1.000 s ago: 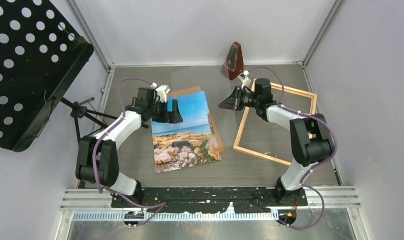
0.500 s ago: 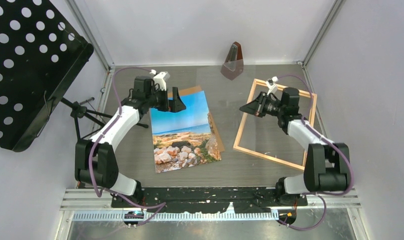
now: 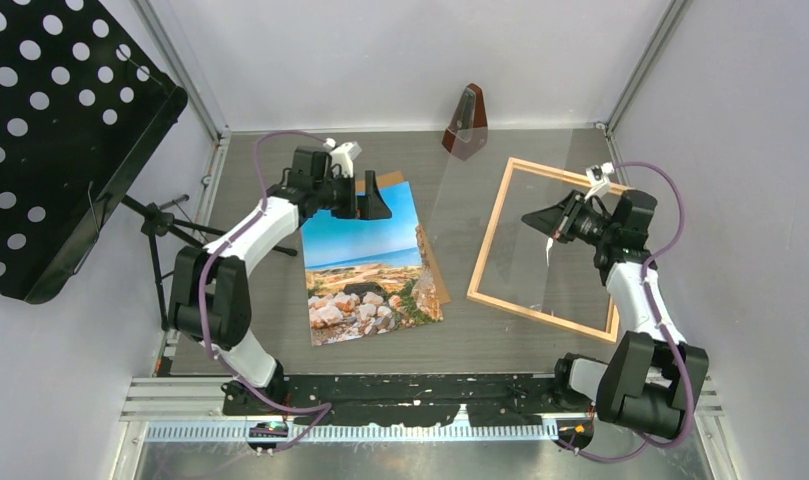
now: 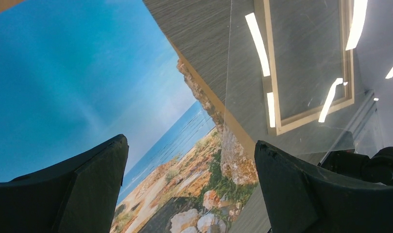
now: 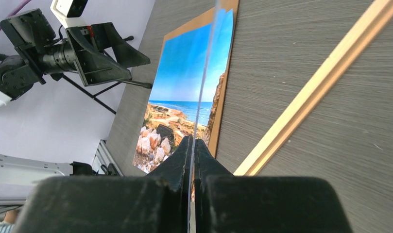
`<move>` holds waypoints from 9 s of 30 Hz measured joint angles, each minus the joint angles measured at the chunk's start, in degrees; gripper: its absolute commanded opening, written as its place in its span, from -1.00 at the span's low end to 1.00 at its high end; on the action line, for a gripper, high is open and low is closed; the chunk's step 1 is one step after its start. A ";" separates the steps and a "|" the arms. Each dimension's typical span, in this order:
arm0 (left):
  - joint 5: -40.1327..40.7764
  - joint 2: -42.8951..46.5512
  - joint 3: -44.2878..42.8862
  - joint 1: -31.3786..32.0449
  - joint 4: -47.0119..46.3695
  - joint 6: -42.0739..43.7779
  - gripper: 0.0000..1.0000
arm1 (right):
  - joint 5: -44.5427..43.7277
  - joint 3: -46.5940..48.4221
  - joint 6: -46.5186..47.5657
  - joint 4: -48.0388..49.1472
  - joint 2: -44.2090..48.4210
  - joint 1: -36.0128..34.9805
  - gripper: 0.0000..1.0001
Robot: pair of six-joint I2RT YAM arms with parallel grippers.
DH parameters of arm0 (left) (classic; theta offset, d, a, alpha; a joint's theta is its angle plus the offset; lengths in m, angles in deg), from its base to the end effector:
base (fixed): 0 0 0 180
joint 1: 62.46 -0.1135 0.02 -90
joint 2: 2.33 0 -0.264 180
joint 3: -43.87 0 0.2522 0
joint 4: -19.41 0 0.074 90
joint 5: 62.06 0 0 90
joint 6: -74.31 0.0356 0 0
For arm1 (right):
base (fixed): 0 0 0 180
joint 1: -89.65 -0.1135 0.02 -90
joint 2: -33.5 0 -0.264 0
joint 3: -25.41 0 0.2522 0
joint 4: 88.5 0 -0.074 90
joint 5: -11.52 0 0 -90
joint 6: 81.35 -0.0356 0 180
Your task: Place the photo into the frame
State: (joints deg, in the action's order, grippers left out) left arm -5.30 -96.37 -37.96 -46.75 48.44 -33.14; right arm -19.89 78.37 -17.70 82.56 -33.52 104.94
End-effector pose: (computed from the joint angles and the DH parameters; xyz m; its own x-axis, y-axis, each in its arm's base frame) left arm 0.3443 -0.1171 0.2551 -0.7923 -0.0377 -0.6090 0.4043 0.7151 -0.5702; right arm 0.2460 -0.0358 0.2591 -0.6131 0.4074 -0.6769 -0.3886 0.5904 0.7074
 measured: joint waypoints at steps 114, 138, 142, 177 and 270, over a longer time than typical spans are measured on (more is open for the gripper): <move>31.28 -32.48 -31.30 37.55 21.44 -22.49 -1.00 | 13.57 24.37 77.22 -81.94 -24.28 36.72 -0.88; 25.77 -26.93 -21.24 37.05 18.73 -32.87 -1.00 | 15.39 15.30 42.71 -47.30 -23.58 28.04 -0.88; 24.33 -26.84 -20.85 37.05 18.64 -33.44 -0.95 | 15.41 14.32 37.57 -42.82 -23.58 27.71 -0.88; 24.72 -25.16 -21.40 34.69 19.78 -25.83 0.81 | 16.24 23.26 70.82 -79.89 -29.77 28.96 -0.88; 30.16 -19.74 -23.43 33.40 18.73 -16.33 0.77 | 13.38 13.14 49.09 -56.59 -24.22 28.37 -0.88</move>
State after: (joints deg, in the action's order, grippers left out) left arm 24.87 -116.11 -61.39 -13.36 67.17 -49.47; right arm -6.51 91.51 31.39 25.97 -57.74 133.31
